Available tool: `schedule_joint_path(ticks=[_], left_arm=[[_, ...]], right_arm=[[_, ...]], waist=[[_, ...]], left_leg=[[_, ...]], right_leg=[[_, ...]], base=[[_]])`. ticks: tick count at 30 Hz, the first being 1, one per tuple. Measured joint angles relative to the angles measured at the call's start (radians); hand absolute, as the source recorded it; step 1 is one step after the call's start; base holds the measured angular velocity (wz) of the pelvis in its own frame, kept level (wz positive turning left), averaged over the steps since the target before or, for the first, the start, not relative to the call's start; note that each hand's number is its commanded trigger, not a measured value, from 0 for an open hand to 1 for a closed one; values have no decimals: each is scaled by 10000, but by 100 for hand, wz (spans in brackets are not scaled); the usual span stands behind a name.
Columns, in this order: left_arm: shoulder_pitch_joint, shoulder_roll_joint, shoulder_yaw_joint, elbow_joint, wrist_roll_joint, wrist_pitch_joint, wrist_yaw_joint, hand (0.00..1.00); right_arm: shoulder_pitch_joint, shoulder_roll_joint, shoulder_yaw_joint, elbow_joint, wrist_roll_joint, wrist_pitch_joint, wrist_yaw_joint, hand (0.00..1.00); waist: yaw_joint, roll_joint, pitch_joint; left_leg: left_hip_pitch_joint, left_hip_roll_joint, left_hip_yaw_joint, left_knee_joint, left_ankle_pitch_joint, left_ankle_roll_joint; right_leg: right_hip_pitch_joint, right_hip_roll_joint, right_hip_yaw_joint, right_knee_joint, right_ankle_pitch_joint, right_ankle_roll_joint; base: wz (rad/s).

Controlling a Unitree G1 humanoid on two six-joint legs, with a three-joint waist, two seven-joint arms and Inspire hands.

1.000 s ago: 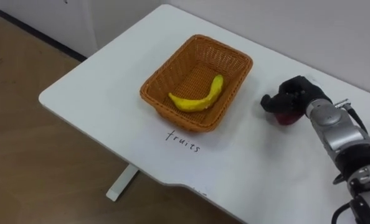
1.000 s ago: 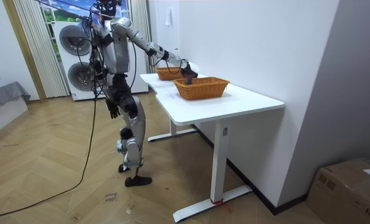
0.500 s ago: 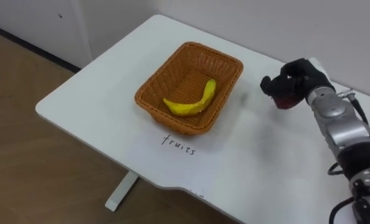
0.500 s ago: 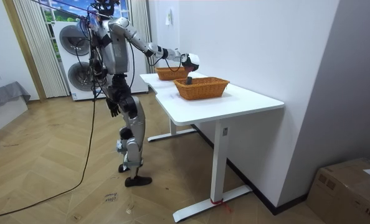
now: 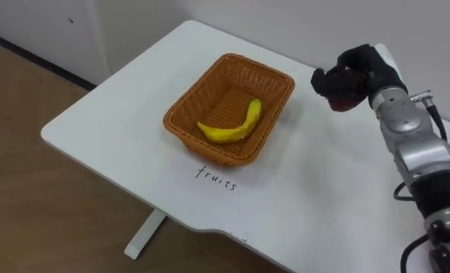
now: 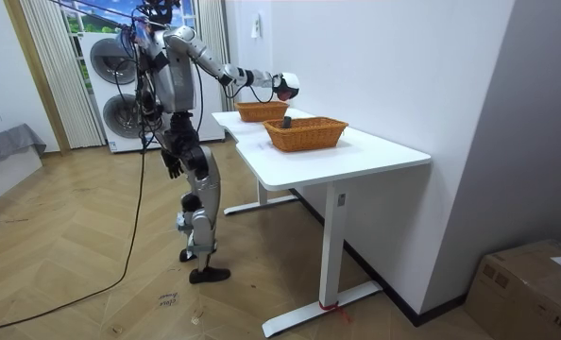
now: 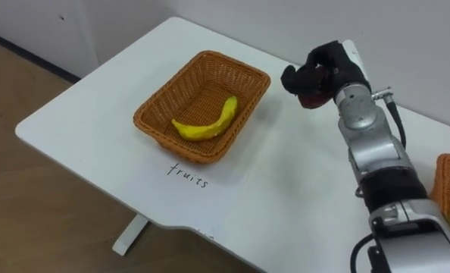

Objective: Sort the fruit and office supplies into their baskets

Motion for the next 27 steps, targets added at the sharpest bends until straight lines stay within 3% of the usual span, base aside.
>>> schedule_joint_path(ticks=[7,27], left_arm=[[-31,34,-3,-15,-2,-3,-4,0],[-17,29,21,-128,402,172,-104,0]], right_arm=[[-64,1,319,-875,-12,78,42,100],[-288,81,991,-1616,1,501,452,100]], waist=[[98,-234,-7],[623,-286,38]], left_leg=[[-40,-7,13,27,8,10],[-90,-25,-119,-21,5,11]], right_leg=[[-50,-12,-25,6,1,0],[-49,0,41,-5,-22,36]], base=[[0],[1]])
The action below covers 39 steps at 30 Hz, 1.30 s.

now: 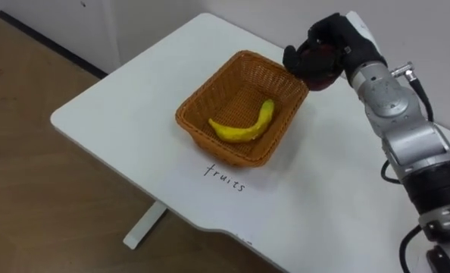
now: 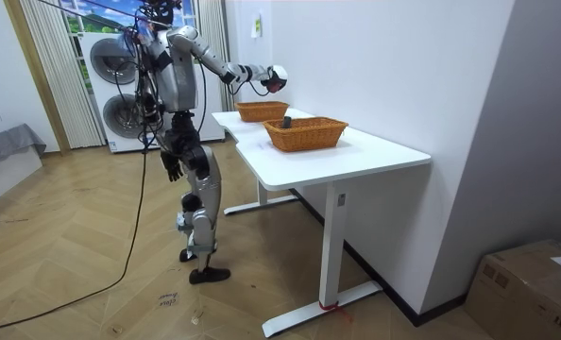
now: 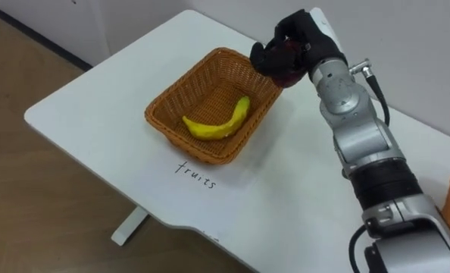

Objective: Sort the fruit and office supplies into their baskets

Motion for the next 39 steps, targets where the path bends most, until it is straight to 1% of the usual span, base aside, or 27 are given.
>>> schedule_joint_path(ticks=[4,6,8,9,11,15,19,24,28,30,32,33,34,35,36,37,39], left_arm=[[-28,19,-29,1,-47,9,10,0],[-105,36,-42,2,-97,7,13,0],[-117,73,-43,3,-94,6,15,0],[-115,98,-33,18,-93,7,15,0],[-132,120,-31,31,-92,10,8,0],[-157,111,-34,99,-92,7,-8,0],[-138,142,-31,191,-80,25,-12,0],[-126,153,-22,196,2,67,-8,0],[-122,174,-24,176,-1,74,24,0],[-120,221,-17,163,7,76,34,0],[-121,240,-13,123,9,77,28,0],[-120,247,-14,121,9,77,25,0],[-120,263,-15,120,10,80,17,0],[-119,274,-15,120,10,87,14,0],[-119,277,-17,120,9,98,12,0],[-119,277,-18,120,9,103,11,0],[-126,281,-17,120,10,138,12,0]], right_arm=[[-171,132,294,8,-93,22,71,100],[-313,188,631,48,-225,22,69,100],[-383,267,857,47,-359,37,69,100],[-389,401,883,39,-422,87,72,100],[-389,491,927,38,-489,154,82,100],[-395,495,948,38,-477,200,136,100],[-403,510,1033,41,-395,199,207,100],[-403,522,1274,41,-179,198,212,100],[-404,532,1488,65,61,197,202,100],[-404,533,1682,69,98,197,196,100],[-404,532,1690,101,87,197,197,100],[-404,531,1688,110,87,197,197,87],[-404,532,1689,113,86,197,197,71],[-404,532,1689,114,86,197,197,60],[-404,532,1689,114,86,197,197,8],[-404,532,1689,114,86,197,197,0],[-404,533,1690,122,88,197,197,0]], waist=[[117,-6,12],[209,-53,79],[232,-87,119],[255,-131,114],[315,-148,123],[504,-175,104],[564,-190,97],[767,-236,71],[836,-300,74],[880,-375,83],[934,-413,90],[944,-423,90],[955,-442,93],[967,-455,95],[982,-457,95],[989,-457,95],[1023,-456,96]], left_leg=[[31,1,1,-6,0,0],[64,-1,-10,-2,0,-1],[65,-2,-36,13,-7,-5],[65,-6,-58,18,-8,-6],[39,-33,-163,57,-13,-6],[4,-88,-251,115,-19,11],[-3,-105,-297,142,-23,17],[-13,-102,-322,141,-24,15],[-15,-105,-323,141,-24,15],[-22,-105,-333,139,-24,15],[-29,-110,-340,140,-25,15],[-30,-112,-345,140,-26,16],[-34,-116,-360,140,-26,16],[-38,-118,-371,141,-26,16],[-40,-120,-378,141,-26,17],[-41,-121,-381,141,-26,17],[-41,-121,-382,140,-25,17]], right_leg=[[29,7,26,-5,0,1],[77,8,3,-18,-2,3],[100,9,-35,-32,-2,4],[108,9,-41,-31,-2,4],[125,4,-67,-30,-3,4],[140,-29,-76,-31,-14,23],[160,-42,-173,-31,-14,23],[164,-37,-181,-32,-16,27],[166,-41,-176,-31,-16,27],[165,-41,-177,-32,-17,28],[161,-43,-181,-32,-17,28],[161,-45,-183,-32,-17,28],[161,-46,-186,-31,-17,28],[162,-46,-188,-31,-17,28],[161,-47,-191,-31,-17,29],[161,-47,-192,-32,-18,29],[161,-48,-192,-32,-20,33]], base=[[0],[4],[5],[5],[10],[7],[3],[0],[0],[0],[0],[0],[3],[3],[0],[0],[0]])
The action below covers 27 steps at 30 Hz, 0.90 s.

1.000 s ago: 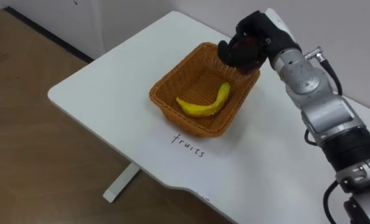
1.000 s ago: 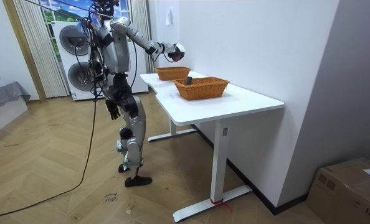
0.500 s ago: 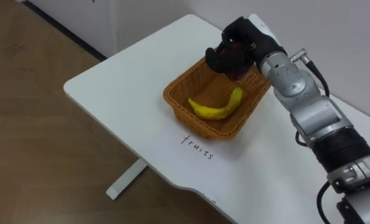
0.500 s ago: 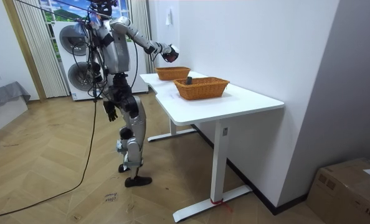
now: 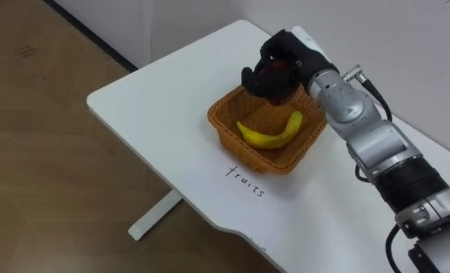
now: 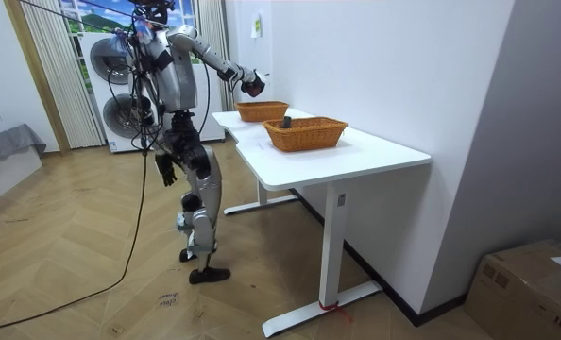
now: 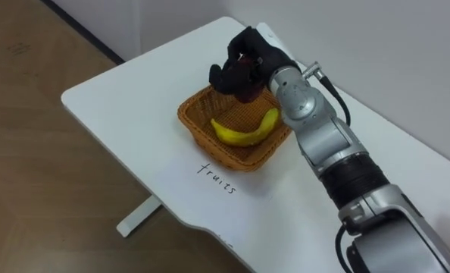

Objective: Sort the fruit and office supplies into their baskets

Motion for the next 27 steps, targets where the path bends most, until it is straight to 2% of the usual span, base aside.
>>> schedule_joint_path(ticks=[19,27], left_arm=[[-66,29,-12,-1,8,74,-14,0],[-96,67,-6,7,11,73,9,0]], right_arm=[[-5,-7,-17,129,-7,-6,-129,0],[-10,-9,-17,166,-15,-6,-142,0]], waist=[[-44,-25,-12],[-70,-96,9]], left_leg=[[-2,1,13,-1,0,0],[15,-1,10,-8,0,1]], right_leg=[[-20,2,58,-2,-6,10],[6,-1,36,-1,-6,10]], base=[[0],[0]])
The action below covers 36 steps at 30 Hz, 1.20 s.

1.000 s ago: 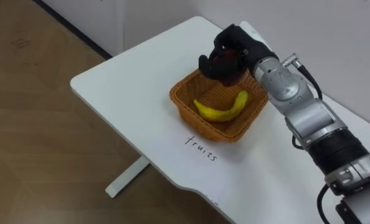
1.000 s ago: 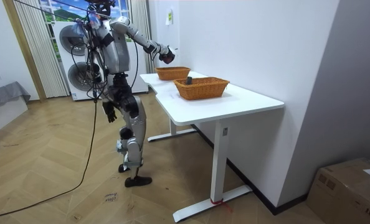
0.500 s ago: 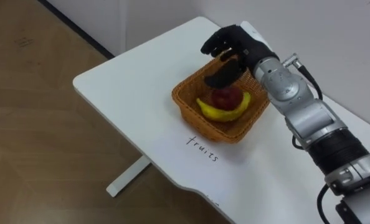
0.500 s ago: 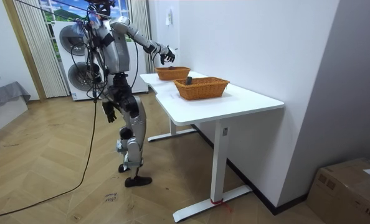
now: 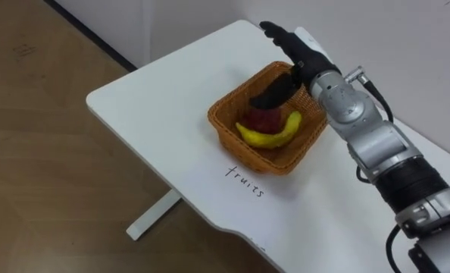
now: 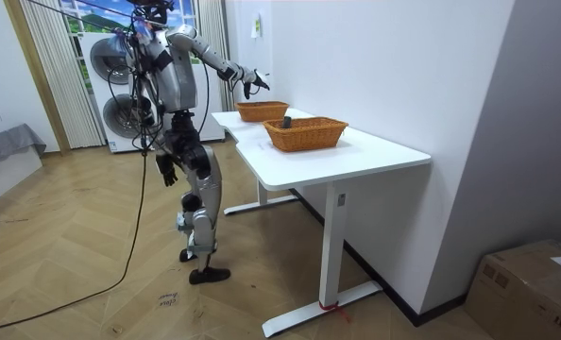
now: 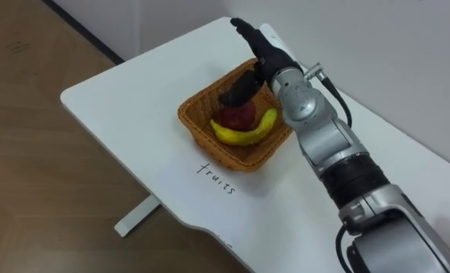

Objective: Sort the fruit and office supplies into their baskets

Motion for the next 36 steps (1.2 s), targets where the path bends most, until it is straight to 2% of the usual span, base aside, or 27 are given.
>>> schedule_joint_path(ticks=[5,6,9,13,16,18,22,24,26,29,30,34,36], left_arm=[[22,-9,12,0,5,1,37,0],[20,-14,4,0,0,8,44,0],[-63,-21,-9,-3,4,58,44,0],[-194,-101,3,-15,9,93,91,0],[-214,-200,-4,-231,6,90,90,0],[-241,-231,2,-276,9,90,75,0],[-333,-201,27,-316,187,79,-2,0],[-436,-161,31,-224,278,70,-60,0],[-473,-154,32,-222,422,70,-106,0],[-454,-153,38,-221,468,80,-170,0],[-439,-150,36,-221,462,80,-162,0],[-473,-177,-2,-222,458,75,-159,0],[-481,-173,0,-220,460,71,-167,0]], right_arm=[[-180,-2,-16,1,-175,0,-64,0],[-297,-13,-17,14,-365,0,-113,0],[-421,-31,-139,6,-486,0,-306,0],[-420,-34,-439,1,-571,0,-340,0],[-421,-78,-791,-72,-717,0,-401,0],[-425,-149,-925,-106,-842,-4,-416,0],[-424,-164,-1282,-223,-1025,-3,-433,0],[-424,-318,-1303,-428,-1058,-2,-440,0],[-425,-561,-1313,-723,-1115,-1,-438,0],[-427,-877,-1321,-1101,-1181,0,-438,0],[-439,-901,-1330,-1180,-1202,0,-440,0],[-464,-905,-1471,-1187,-1201,-1,-440,0],[-464,-911,-1640,-1187,-1202,-1,-439,0]], waist=[[-187,25,16],[-279,74,52],[-522,199,77],[-584,430,52],[-611,603,-49],[-701,706,-149],[-869,672,-187],[-1085,617,-225],[-1149,594,-237],[-1208,606,-217],[-1363,602,-208],[-1614,561,-200],[-1675,558,-195]], left_leg=[[-6,-13,-57,30,-1,-1],[2,-14,-70,79,-15,9],[-28,-51,-168,201,-68,27],[-44,-73,-155,288,-113,45],[-8,-101,-69,282,-101,72],[37,-102,11,243,-74,104],[48,-89,159,227,-42,122],[61,-89,177,220,-45,126],[74,-85,211,180,-50,129],[216,-44,359,43,-53,133],[248,-41,341,35,-55,132],[343,-22,442,-3,-62,140],[384,-17,539,-13,-77,161]], right_leg=[[43,0,-48,-2,0,0],[99,-2,-99,-9,0,0],[162,-23,-227,3,-3,7],[152,-45,-215,24,-5,14],[101,-102,-150,60,-44,79],[23,-144,-42,204,-77,119],[-31,-157,37,207,-80,123],[-24,-159,72,209,-79,123],[-23,-154,133,208,-79,123],[58,-136,221,207,-77,121],[106,-134,218,199,-77,121],[133,-126,287,203,-77,120],[118,-119,468,204,-76,120]], base=[[4],[11],[13],[-1],[-8],[-9],[-9],[-2],[-5],[-12],[0],[-8],[-14]])
